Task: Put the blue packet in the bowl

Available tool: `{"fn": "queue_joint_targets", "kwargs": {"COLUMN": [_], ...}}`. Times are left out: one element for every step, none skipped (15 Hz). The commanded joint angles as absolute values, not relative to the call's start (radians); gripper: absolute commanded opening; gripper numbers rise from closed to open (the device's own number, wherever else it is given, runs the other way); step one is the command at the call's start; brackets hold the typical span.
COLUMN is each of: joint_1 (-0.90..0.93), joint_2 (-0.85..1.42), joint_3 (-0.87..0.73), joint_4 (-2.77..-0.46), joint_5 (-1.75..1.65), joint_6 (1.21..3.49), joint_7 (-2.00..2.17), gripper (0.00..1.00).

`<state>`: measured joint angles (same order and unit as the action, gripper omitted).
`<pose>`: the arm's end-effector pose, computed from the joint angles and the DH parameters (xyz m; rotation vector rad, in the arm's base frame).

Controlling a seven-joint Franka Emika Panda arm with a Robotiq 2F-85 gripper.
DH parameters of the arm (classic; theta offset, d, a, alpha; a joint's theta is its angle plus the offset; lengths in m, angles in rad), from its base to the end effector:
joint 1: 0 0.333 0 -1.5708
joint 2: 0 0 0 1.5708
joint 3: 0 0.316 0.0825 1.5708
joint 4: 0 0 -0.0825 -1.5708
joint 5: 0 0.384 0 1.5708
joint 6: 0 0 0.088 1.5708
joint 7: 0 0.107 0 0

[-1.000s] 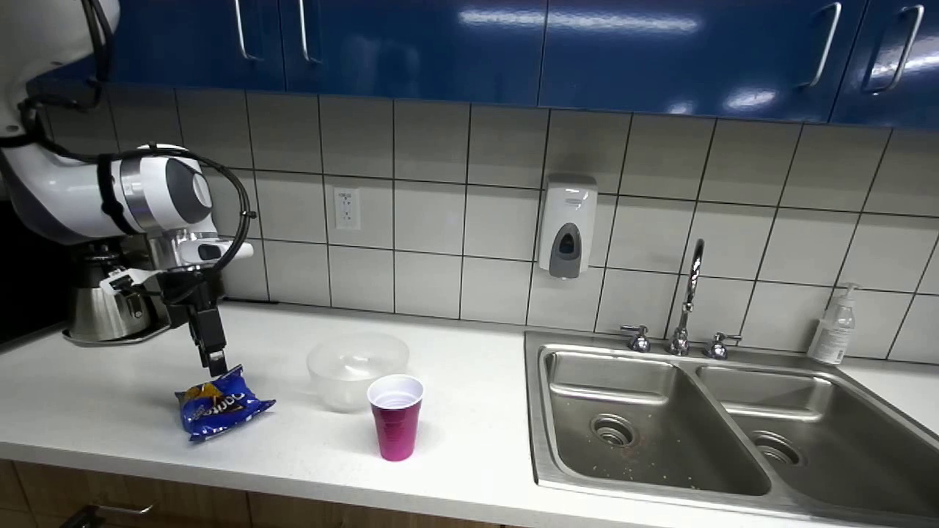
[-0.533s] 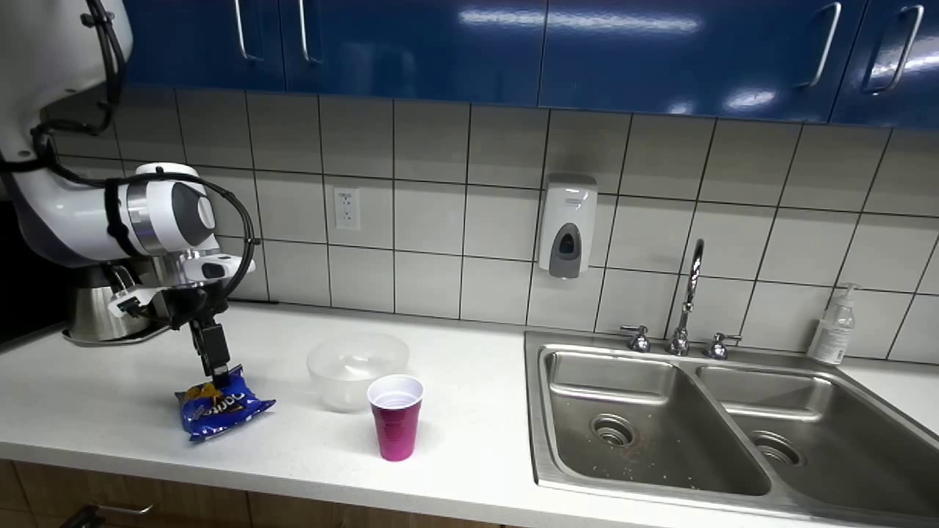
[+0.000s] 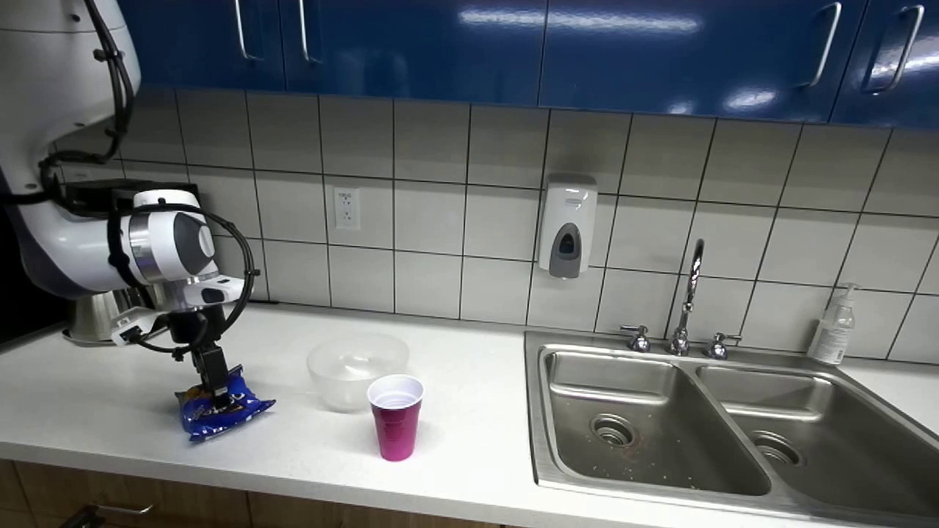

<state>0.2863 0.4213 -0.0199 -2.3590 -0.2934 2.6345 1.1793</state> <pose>0.4690 0.1347 0.1385 2.7952 -0.9332 -0.0325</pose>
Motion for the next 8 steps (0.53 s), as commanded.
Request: {"fn": "queue_joint_targets", "kwargs": {"joint_1": [0.335, 0.323, 0.328, 0.329, 0.329, 0.329, 0.329, 0.329], "joint_2": [0.433, 0.436, 0.439, 0.44, 0.441, 0.442, 0.442, 0.442], "joint_3": [-0.063, -0.049, -0.053, -0.053, -0.054, -0.054, -0.054, -0.054], "joint_4": [-2.352, -2.357, -2.357, -2.357, -2.357, -2.357, -2.357, -2.357], "joint_5": [-0.309, -0.279, -0.279, -0.278, -0.278, -0.278, -0.278, -0.278], "joint_6": [2.671, 2.658, 2.66, 2.66, 2.66, 2.66, 2.66, 2.66], "joint_7": [1.203, 1.169, 1.17, 1.169, 1.169, 1.169, 1.169, 1.169], "gripper": [1.0, 1.0, 1.0, 1.0, 1.0, 1.0, 1.0, 1.0]}}
